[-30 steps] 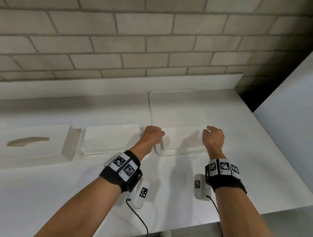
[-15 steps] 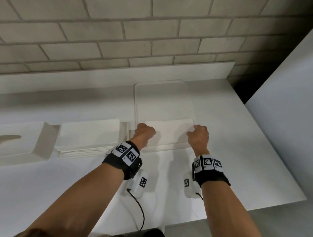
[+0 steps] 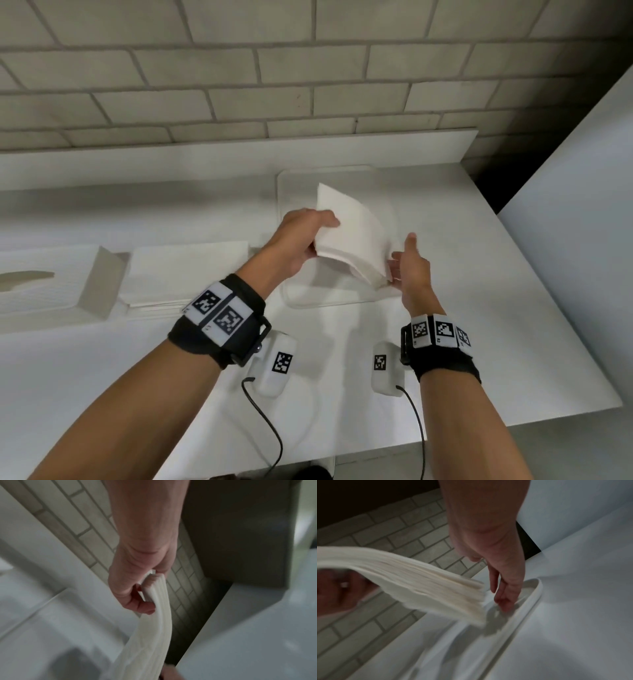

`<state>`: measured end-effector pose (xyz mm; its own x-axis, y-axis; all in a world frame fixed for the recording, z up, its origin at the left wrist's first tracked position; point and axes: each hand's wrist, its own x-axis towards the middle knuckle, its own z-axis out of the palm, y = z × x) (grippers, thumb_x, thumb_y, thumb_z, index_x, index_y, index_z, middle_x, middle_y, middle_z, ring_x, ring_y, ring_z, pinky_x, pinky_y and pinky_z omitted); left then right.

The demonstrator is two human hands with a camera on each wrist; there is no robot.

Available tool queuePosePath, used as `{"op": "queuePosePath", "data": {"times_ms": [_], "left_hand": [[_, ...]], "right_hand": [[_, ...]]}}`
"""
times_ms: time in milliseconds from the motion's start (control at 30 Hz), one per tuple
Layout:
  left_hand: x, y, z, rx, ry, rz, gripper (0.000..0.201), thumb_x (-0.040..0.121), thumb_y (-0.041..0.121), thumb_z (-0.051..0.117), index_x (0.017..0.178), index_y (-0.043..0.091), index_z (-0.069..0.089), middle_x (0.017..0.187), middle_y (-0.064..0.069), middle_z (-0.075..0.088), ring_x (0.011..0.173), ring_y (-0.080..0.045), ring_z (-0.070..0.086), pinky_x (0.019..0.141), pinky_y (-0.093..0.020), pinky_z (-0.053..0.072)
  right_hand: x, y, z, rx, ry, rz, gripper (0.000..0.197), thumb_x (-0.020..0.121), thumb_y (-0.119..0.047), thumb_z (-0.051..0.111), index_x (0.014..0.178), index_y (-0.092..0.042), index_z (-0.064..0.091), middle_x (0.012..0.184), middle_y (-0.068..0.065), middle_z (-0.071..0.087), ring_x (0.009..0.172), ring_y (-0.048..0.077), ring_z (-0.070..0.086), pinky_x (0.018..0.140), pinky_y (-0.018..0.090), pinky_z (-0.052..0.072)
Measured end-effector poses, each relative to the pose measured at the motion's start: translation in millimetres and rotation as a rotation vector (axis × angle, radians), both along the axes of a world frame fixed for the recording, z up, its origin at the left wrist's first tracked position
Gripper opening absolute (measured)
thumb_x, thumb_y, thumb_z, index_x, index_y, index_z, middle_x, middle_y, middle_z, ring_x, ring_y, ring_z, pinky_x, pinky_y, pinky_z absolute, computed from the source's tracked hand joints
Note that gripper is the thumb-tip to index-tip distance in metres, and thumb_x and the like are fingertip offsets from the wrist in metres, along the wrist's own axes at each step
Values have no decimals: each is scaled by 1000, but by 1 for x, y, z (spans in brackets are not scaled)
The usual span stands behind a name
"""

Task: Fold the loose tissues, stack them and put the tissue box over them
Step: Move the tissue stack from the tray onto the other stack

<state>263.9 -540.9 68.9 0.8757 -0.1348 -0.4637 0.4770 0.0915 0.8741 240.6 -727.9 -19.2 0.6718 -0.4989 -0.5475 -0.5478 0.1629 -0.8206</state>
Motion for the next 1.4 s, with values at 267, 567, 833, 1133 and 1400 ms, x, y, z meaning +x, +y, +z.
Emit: {"op": "queuePosePath", "data": {"times_ms": [267,567,833,1133,1400], "left_hand": [[-24,91,34,-196,-35,50,16,79,6,60,92,12,66,91,-5,68,83,-21,65,64,-27,54],[-75,223,-30,-20,97,176,12,80,9,61,91,14,65,103,-7,66,98,-26,62,82,-35,49],[-114,293,-72,100,105,113,25,86,1,57,109,10,64,116,-8,69,113,-30,61,103,-42,43],[-139,314,-99,267,-161,81,40,87,-6,59,111,26,57,109,3,63,100,-16,58,89,-28,45],[-144,316,-110,391,-309,-93,34,97,4,51,113,35,48,109,10,61,91,13,57,82,-9,41]], "right_hand": [[-22,44,41,818,-193,93,73,89,-73,31,114,-15,68,116,15,71,111,38,64,102,55,44],[-46,148,53,512,-106,496,27,91,-22,60,114,-8,63,109,9,70,95,26,67,85,41,50],[-76,218,14,189,12,652,29,87,2,50,113,-8,59,121,15,66,109,29,63,101,47,48],[-107,236,-5,58,-298,624,50,74,16,48,101,-21,68,90,-11,72,79,3,62,69,13,47],[-113,238,-15,-59,-322,692,50,82,15,40,105,-21,66,95,-11,71,70,-9,59,63,9,43]]}}
